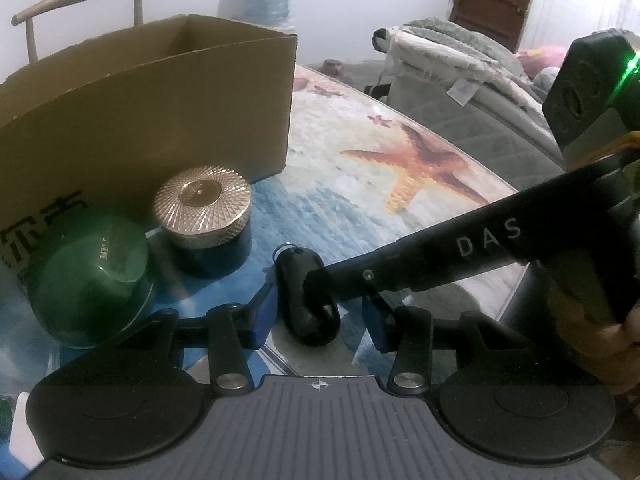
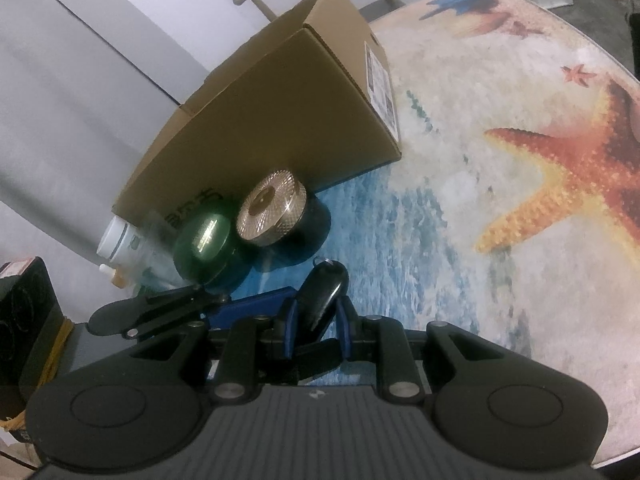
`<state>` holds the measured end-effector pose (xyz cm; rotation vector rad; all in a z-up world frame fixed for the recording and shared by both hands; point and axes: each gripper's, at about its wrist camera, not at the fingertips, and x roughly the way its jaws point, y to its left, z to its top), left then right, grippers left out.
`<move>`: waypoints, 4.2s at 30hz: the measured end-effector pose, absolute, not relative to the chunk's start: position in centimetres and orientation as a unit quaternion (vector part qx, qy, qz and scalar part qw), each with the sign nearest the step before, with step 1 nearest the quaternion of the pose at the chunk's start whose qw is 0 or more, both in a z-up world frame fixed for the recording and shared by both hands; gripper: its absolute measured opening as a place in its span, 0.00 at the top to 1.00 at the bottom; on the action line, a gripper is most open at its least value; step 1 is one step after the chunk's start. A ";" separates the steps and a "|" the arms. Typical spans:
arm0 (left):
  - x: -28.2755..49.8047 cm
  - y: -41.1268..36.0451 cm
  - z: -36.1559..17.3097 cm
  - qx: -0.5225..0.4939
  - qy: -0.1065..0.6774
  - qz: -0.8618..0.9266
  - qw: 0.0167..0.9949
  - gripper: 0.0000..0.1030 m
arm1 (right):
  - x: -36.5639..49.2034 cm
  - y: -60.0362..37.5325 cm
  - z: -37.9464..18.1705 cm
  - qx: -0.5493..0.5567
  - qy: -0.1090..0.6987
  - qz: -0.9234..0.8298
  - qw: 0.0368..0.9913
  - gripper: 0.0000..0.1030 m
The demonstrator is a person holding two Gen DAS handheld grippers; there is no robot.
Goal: Organize rigid objects
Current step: 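Hold the key fob in the right gripper and adjust the grip, then lift the key fob into the box and open the right gripper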
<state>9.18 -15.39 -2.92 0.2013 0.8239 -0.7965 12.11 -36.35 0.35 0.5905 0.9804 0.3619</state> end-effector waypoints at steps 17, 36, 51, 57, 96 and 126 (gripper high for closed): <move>9.0 -15.4 -3.0 0.096 0.385 -0.379 0.836 0.53 | 12.1 -37.7 -0.7 0.345 0.454 0.177 0.803 0.71; 9.0 -15.4 -3.0 0.095 0.384 -0.379 0.836 0.53 | 11.7 -38.0 -0.6 0.366 0.442 0.179 0.799 0.70; 9.1 -15.2 -3.0 0.088 0.384 -0.373 0.840 0.55 | 11.6 -37.2 0.2 0.372 0.425 0.195 0.802 0.71; 9.1 -14.9 -3.0 0.083 0.383 -0.359 0.847 0.64 | 11.7 -37.1 -0.2 0.371 0.429 0.197 0.800 0.71; 20.0 -8.0 10.9 0.114 0.359 -0.212 0.902 0.73 | 28.7 -26.0 14.7 0.187 0.403 0.341 0.828 0.81; 24.7 -4.4 11.2 0.074 0.444 -0.134 0.883 0.56 | 33.6 -26.0 13.8 0.226 0.447 0.311 0.808 0.79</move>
